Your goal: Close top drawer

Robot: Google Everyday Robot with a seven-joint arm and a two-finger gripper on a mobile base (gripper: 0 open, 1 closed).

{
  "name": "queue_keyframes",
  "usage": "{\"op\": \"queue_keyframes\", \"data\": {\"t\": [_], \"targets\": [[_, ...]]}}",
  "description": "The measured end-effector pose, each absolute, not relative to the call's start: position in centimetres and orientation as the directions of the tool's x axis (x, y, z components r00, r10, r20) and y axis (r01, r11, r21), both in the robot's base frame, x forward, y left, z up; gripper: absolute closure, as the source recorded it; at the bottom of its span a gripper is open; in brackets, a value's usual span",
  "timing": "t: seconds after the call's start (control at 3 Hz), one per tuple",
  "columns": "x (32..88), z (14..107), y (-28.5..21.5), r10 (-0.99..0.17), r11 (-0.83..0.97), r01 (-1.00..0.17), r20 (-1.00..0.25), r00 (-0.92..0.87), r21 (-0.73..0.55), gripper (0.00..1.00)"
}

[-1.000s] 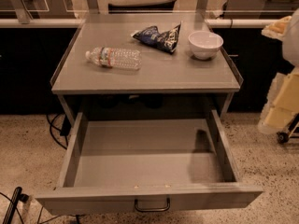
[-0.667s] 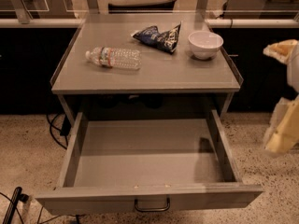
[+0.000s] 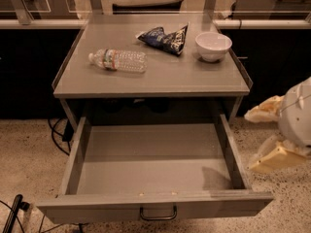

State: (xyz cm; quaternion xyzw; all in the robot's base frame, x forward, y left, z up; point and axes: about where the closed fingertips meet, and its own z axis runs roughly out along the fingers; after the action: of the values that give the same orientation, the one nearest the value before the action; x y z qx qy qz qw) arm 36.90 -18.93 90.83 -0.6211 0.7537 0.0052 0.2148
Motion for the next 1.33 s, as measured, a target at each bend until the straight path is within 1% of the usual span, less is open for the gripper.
{"op": "queue_keyframes", "data": {"t": [0.33, 0.67, 1.0, 1.33], "targets": [[35.7, 87.0, -18.6, -0.93, 0.214, -0.958, -0.339, -0.14, -0.193, 0.63], [35.5, 86.4, -18.6, -0.93, 0.212, -0.96, -0.338, -0.142, -0.182, 0.87], [35.5, 86.4, -18.6, -0.93, 0.212, -0.96, -0.338, -0.142, -0.182, 1.0], [35.0, 85.0, -18.5, -0.921, 0.226, -0.961, -0.358, -0.156, -0.162, 1.0]]}}
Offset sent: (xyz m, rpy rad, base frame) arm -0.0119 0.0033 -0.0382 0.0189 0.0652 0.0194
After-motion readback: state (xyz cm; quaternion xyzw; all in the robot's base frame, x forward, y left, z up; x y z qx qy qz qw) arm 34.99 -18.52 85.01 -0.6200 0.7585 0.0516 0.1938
